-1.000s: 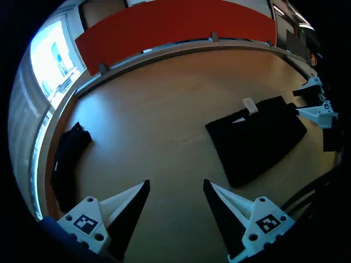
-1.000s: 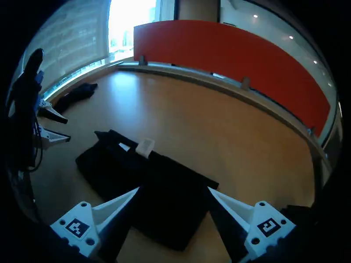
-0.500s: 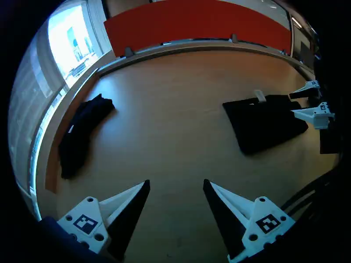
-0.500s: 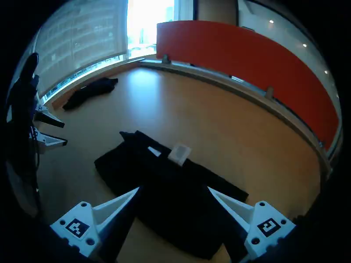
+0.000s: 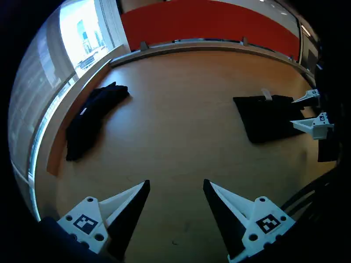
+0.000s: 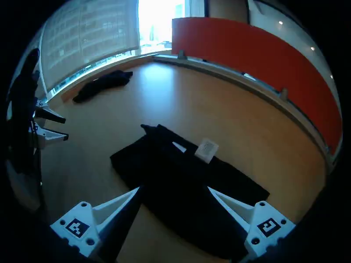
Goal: Fold towel
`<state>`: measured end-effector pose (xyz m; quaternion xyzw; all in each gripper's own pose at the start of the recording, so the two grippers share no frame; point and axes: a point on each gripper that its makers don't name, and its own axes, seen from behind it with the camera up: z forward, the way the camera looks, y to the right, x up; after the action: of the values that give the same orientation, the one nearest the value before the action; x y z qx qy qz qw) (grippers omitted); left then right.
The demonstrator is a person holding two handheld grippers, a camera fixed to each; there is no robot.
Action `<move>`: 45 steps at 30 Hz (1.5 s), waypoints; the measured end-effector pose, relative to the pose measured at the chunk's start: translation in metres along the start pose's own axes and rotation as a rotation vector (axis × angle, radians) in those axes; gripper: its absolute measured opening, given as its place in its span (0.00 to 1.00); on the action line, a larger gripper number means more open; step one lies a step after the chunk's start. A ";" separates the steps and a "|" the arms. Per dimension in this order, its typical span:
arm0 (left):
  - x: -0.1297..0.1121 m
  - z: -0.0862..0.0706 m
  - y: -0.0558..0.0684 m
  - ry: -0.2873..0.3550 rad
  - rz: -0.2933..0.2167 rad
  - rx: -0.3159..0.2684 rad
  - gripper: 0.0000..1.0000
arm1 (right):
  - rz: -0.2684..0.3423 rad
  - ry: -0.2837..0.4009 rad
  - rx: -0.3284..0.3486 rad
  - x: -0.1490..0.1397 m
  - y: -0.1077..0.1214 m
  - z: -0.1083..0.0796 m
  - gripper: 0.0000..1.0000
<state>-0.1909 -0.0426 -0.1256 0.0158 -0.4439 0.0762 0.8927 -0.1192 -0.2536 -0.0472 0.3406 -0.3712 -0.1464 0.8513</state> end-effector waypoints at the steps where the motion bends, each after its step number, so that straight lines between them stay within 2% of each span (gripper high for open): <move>1: 0.000 0.000 0.000 0.000 -0.002 0.000 0.90 | 0.000 -0.001 0.001 0.000 -0.001 0.001 1.00; 16: -0.001 0.001 0.000 -0.002 -0.010 -0.005 0.90 | 0.006 -0.018 0.003 -0.004 0.003 0.012 1.00; 35: 0.003 0.003 -0.003 -0.008 -0.025 -0.003 0.90 | -0.002 -0.028 -0.012 0.007 0.023 0.029 1.00; 45: 0.004 0.003 -0.004 -0.006 -0.024 -0.005 0.90 | -0.001 -0.021 -0.011 0.010 0.020 0.025 1.00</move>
<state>-0.1905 -0.0460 -0.1205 0.0193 -0.4467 0.0644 0.8922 -0.1305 -0.2560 -0.0154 0.3346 -0.3793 -0.1525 0.8491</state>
